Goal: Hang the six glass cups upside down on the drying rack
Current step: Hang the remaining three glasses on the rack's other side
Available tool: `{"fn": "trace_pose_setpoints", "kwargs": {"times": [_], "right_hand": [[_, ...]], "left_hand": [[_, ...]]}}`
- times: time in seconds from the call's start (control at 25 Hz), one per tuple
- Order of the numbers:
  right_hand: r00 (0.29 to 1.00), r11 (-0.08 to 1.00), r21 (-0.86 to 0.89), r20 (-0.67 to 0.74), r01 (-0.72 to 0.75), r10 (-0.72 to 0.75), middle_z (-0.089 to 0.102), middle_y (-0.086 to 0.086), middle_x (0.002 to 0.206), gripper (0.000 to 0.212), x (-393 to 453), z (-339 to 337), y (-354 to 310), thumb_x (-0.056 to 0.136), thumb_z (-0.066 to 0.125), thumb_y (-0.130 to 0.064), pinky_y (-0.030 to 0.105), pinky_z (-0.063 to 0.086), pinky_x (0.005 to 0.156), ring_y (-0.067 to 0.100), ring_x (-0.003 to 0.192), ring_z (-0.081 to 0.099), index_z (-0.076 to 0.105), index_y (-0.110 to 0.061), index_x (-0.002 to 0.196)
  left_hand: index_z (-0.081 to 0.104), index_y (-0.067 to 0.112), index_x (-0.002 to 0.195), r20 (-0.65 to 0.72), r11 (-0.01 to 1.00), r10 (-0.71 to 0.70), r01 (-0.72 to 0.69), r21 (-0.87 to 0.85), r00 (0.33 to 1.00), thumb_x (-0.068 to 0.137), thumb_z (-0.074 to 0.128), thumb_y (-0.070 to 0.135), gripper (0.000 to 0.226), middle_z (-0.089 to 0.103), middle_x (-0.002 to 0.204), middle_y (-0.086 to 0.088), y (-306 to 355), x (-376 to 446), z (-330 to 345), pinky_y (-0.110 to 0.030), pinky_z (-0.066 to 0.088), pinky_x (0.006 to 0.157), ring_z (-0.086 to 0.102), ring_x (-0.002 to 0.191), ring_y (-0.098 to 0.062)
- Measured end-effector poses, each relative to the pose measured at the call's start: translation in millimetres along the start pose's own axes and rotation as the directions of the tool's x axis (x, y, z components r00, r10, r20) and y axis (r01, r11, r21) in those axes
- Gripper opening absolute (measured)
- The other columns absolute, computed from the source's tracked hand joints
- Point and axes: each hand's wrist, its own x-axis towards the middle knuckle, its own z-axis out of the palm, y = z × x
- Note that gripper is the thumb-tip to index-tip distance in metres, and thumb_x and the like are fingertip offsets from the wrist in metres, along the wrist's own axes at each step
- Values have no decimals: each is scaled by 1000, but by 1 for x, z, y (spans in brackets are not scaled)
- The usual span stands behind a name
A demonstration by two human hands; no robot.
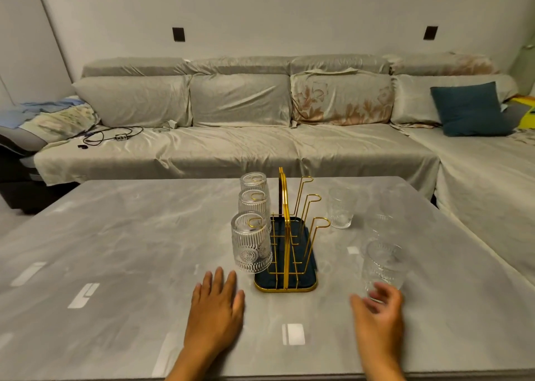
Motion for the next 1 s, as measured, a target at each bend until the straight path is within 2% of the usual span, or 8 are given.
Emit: {"fn": "trace_pose_setpoints", "kwargs": {"times": [0.08, 0.16, 0.36, 0.52, 0.6, 0.68, 0.8, 1.0], "right_hand": [[983, 994, 76, -157, -79, 91, 50, 15, 131, 71, 19, -15, 1, 70, 77, 2, 22, 47, 71, 30, 103, 56, 42, -24, 126], [984, 990, 3, -111, -140, 139, 44, 12, 140, 89, 38, -22, 3, 68, 80, -4, 36, 46, 84, 31, 112, 52, 32, -27, 139], [994, 955, -286, 49, -82, 100, 62, 14, 118, 86, 61, -24, 3, 63, 84, -22, 44, 50, 78, 36, 91, 58, 34, -31, 132], [988, 944, -325, 154, 61, -11, 54, 8, 129, 88, 71, -36, -16, 60, 87, -23, 44, 48, 87, 31, 108, 54, 41, -31, 134], [965, 945, -251, 208, 212, -161, 52, 3, 127, 84, 79, -44, -42, 60, 89, -23, 37, 47, 84, 23, 109, 52, 45, -34, 131], [945, 961, -50, 206, 271, -255, 56, -5, 121, 75, 88, -48, -81, 58, 90, -30, 27, 48, 76, 17, 102, 57, 50, -41, 121], [942, 944, 194, 154, 267, -298, 61, 0, 119, 66, 100, -44, -129, 58, 86, -45, 40, 55, 81, 19, 102, 63, 51, -44, 114], [907, 906, 221, 146, 360, -396, 61, 7, 117, 63, 102, -21, -162, 64, 85, -44, 45, 55, 86, 22, 104, 63, 48, -40, 114]], "left_hand": [[7, 30, 152, -6, 1000, 9, -9, 17, 1000, 96, 13, 52, 61, -1, 163, -2, 0, 2, 2, -40, -3, 118, -5, 149, -23], [7, 30, 152, -2, 1000, 10, -10, 20, 1000, 96, 14, 52, 61, -1, 163, -2, 1, 1, 3, -40, -3, 118, -5, 149, -23], [8, 30, 152, -6, 1000, -5, 5, 16, 1000, 97, 15, 52, 60, 0, 163, -2, 4, 0, -2, -40, -2, 119, -5, 149, -22], [9, 29, 152, -10, 1000, -6, 6, 0, 1000, 97, 16, 52, 60, 1, 163, -2, 5, 0, -2, -40, -2, 119, -3, 149, -23], [11, 29, 152, -20, 1000, -2, 2, -6, 1000, 97, 16, 51, 60, 3, 163, -2, 3, 1, -1, -40, -1, 119, -2, 149, -23], [13, 29, 152, -32, 1000, 9, -10, -13, 999, 97, 18, 51, 60, 5, 163, -3, 2, 1, 0, -40, 1, 119, -1, 149, -23], [14, 29, 152, -36, 1000, 12, -13, -20, 999, 96, 18, 50, 60, 6, 163, -3, 2, 1, 0, -41, 2, 119, 0, 149, -23], [13, 29, 152, -32, 1000, 11, -12, -22, 999, 97, 18, 51, 60, 4, 163, -3, 2, 0, 0, -40, 1, 120, -1, 149, -23]]}}
